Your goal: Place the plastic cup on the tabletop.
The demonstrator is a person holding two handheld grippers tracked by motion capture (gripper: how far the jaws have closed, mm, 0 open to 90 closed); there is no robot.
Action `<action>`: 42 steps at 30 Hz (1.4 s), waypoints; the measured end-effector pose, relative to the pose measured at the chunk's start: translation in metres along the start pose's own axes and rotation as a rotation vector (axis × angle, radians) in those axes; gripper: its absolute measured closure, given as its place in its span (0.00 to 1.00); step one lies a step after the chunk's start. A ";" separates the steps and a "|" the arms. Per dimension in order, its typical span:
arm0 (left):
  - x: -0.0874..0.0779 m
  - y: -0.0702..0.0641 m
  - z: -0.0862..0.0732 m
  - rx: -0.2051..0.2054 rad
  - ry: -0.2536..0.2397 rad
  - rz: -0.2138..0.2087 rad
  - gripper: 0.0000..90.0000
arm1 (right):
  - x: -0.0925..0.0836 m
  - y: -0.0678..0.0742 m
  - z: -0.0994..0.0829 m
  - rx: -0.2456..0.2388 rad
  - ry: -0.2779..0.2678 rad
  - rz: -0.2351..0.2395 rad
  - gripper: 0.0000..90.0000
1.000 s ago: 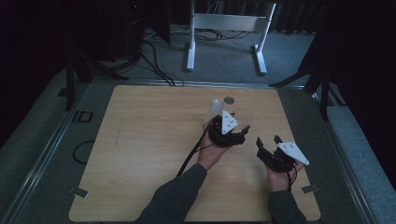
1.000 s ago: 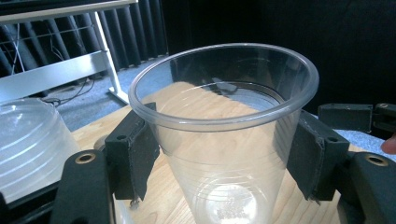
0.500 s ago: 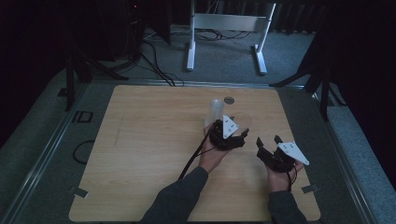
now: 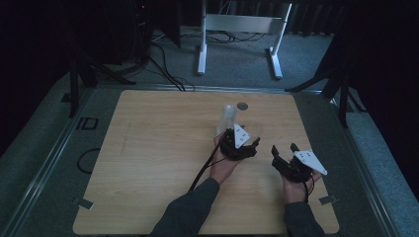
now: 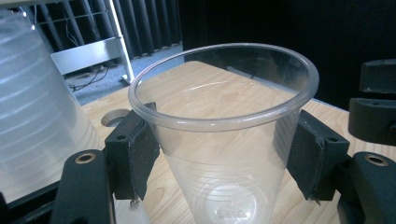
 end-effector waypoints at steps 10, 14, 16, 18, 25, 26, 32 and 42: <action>0.005 0.001 -0.007 -0.007 -0.007 0.010 0.35 | 0.000 0.001 0.000 -0.002 0.000 0.001 0.31; 0.006 0.001 -0.008 -0.009 -0.009 0.008 0.35 | 0.000 0.001 0.000 0.001 0.001 0.004 0.31; 0.007 0.001 -0.009 -0.011 -0.007 0.006 0.35 | 0.000 0.001 0.000 0.001 0.001 0.004 0.31; 0.007 0.001 -0.010 -0.013 -0.008 0.008 0.35 | 0.000 0.001 0.000 0.000 0.000 0.003 0.31; 0.009 0.001 -0.012 -0.017 -0.006 0.001 0.35 | 0.000 0.001 0.000 0.001 0.001 0.004 0.31; 0.009 0.001 -0.013 -0.017 -0.004 0.002 0.35 | 0.001 0.001 -0.001 0.001 0.001 0.003 0.31; 0.011 0.000 -0.014 -0.022 -0.003 -0.001 0.35 | 0.001 0.001 -0.001 0.002 0.002 0.005 0.31; 0.017 0.000 -0.022 -0.030 0.013 -0.008 0.35 | 0.001 0.001 -0.001 0.004 0.002 0.005 0.31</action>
Point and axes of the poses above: each handheld gripper's, and its own axes: x roughly forward along the jaws, z roughly out of its top, y roughly to its left, the point moved 2 cm from there along x, roughly forward along the jaws, and after that the axes turned 10 degrees about y, right-handed, at the moved point
